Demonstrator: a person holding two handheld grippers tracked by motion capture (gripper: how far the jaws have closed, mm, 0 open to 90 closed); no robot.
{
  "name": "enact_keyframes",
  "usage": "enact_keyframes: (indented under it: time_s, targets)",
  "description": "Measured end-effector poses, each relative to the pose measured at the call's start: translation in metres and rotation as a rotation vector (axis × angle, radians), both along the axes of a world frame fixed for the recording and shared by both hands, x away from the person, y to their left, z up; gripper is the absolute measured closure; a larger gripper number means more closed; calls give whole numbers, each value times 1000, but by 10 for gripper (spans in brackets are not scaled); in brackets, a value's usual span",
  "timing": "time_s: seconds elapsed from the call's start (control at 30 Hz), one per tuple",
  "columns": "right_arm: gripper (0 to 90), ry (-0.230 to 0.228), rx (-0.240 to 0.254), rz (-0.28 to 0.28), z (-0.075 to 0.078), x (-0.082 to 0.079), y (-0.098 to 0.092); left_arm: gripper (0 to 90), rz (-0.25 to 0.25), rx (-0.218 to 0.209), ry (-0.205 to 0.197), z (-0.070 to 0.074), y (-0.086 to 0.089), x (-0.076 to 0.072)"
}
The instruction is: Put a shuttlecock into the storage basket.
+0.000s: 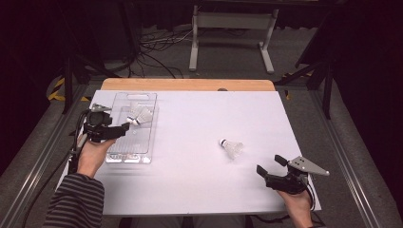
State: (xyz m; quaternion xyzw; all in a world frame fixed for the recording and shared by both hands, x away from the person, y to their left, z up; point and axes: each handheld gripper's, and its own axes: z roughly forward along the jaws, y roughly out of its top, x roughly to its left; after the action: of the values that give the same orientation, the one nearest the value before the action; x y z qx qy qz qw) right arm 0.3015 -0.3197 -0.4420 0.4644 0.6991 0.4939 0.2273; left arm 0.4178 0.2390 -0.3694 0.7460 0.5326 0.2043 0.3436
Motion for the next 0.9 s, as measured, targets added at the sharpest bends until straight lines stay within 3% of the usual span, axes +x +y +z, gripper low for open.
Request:
enact_keyframes:
  time_s: [0.4,0.57,0.9]
  targets:
    - [115,-3,-1,6,0,-1,1,303,-11,-24,-33,1,2,-13]
    - [116,-4,-3,8,1,-1,2,303,-22,-34,-80,0,1,-23]
    - [119,-8,-5,12,1,-1,2,302,-37,-73,-117,-5,4,-38]
